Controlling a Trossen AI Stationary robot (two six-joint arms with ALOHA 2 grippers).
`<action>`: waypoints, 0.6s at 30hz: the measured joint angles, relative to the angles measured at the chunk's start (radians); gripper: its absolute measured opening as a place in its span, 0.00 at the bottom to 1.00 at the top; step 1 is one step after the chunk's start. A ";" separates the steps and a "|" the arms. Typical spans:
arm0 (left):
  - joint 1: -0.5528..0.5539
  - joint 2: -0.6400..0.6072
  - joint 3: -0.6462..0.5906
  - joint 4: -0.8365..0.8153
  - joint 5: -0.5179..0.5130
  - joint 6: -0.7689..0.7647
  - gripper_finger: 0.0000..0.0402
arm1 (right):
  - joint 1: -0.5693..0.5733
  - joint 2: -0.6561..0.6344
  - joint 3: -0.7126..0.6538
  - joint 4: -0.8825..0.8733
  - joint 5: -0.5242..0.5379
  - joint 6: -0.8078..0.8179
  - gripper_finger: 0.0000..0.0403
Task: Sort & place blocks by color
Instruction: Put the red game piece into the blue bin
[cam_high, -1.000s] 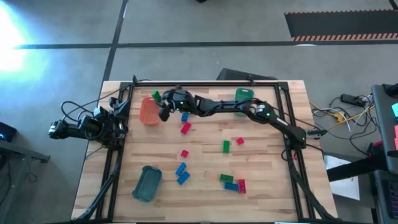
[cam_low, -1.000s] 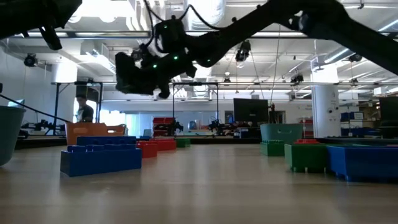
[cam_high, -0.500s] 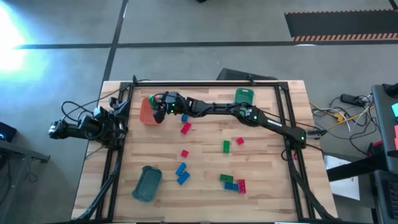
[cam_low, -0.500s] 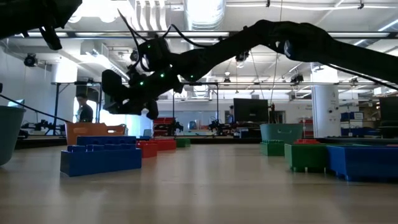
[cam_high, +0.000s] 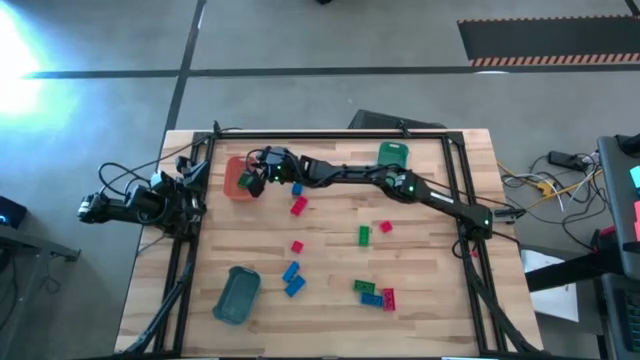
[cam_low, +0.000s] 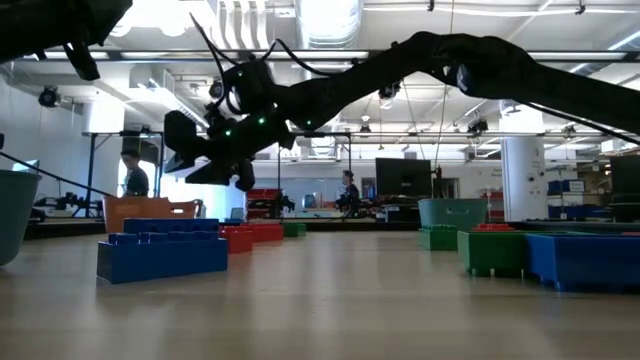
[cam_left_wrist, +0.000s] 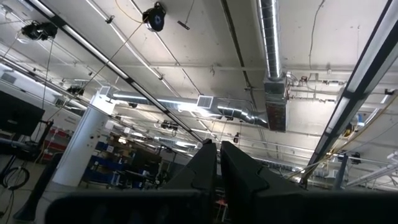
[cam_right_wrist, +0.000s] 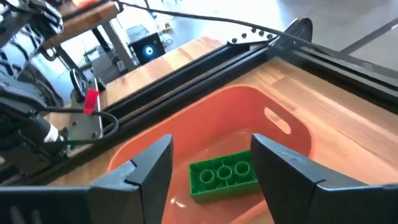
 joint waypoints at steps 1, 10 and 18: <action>0.000 0.000 0.000 0.000 0.000 0.000 0.02 | 0.000 -0.010 0.000 -0.015 0.000 -0.012 0.51; 0.000 0.001 0.000 -0.071 0.000 -0.075 0.02 | 0.044 -0.236 0.000 -0.530 0.027 -0.185 0.50; 0.000 0.024 0.005 -0.206 -0.002 -0.303 0.02 | 0.187 -0.439 -0.107 -0.822 0.201 -0.232 0.45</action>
